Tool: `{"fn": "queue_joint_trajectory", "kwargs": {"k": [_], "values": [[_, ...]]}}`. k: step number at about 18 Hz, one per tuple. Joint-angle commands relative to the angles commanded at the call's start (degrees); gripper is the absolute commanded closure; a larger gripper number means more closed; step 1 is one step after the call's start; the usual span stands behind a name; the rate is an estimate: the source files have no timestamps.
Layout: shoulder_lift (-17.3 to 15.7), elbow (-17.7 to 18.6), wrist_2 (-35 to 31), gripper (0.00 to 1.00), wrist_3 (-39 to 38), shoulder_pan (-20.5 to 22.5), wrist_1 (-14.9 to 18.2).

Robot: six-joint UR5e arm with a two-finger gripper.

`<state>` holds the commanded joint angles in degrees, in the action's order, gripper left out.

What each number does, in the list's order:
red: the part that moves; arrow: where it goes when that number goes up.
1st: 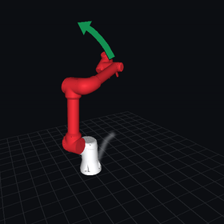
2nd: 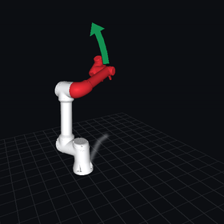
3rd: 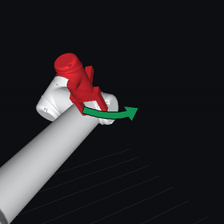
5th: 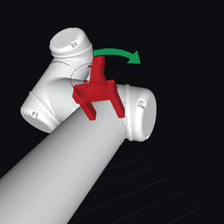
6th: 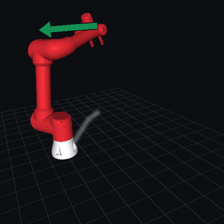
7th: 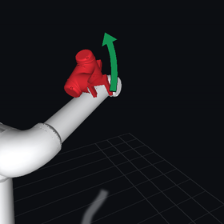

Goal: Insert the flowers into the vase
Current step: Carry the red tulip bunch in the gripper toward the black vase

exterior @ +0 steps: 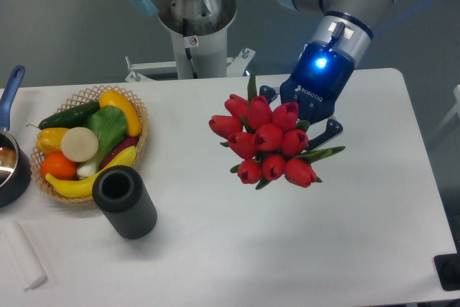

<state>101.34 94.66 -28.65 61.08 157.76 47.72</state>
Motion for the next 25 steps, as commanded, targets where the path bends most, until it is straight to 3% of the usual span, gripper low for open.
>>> {"fn": "queue_joint_trajectory", "kwargs": {"k": [6, 15, 20, 22, 25], "values": [[-1.1, 1.2, 1.8, 0.72, -0.1, -0.4, 0.0], [-0.6, 0.4, 1.9, 0.72, 0.5, -3.2, -0.2], [1.2, 0.5, 13.9, 0.72, 0.5, -4.0, -2.0], [1.2, 1.1, 16.1, 0.72, 0.5, -4.2, -2.1], [1.1, 1.6, 17.1, 0.72, 0.5, -8.0, -2.2]]}}
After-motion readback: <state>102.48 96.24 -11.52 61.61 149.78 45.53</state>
